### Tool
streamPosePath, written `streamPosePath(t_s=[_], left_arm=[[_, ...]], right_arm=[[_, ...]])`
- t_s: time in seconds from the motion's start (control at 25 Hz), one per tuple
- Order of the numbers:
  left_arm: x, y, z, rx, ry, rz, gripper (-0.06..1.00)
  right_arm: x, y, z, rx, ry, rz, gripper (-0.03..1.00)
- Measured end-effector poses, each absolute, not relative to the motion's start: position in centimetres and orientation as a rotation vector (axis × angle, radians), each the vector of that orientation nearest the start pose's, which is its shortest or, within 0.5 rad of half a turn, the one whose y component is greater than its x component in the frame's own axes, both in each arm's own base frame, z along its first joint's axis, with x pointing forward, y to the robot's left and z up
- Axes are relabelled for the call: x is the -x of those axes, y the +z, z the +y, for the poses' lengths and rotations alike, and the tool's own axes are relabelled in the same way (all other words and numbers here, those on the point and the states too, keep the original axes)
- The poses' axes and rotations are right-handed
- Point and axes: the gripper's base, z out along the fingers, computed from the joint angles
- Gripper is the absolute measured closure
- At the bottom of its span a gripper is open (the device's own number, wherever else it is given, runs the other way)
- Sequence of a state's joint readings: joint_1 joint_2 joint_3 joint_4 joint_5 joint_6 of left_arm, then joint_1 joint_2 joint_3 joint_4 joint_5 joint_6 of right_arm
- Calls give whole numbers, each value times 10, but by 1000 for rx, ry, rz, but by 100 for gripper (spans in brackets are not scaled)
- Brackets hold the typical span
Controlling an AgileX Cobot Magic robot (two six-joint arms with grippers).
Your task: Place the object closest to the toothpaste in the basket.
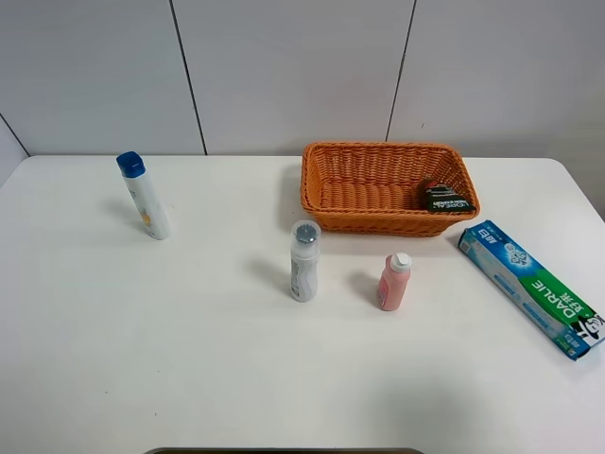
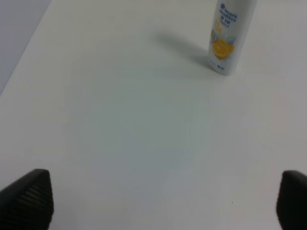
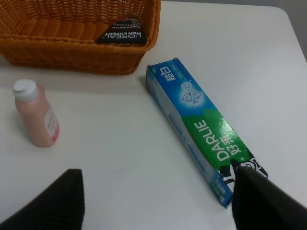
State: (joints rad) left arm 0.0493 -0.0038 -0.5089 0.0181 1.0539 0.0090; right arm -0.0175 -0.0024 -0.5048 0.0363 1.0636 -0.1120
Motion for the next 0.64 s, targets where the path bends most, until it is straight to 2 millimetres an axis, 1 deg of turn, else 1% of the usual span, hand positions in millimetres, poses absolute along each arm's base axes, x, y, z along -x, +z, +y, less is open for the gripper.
streamPosePath(t_s=[0.64], left_arm=[[6,280,1,42,58,2025,0]], right_arm=[[6,278,2,95,-44,2038,29]])
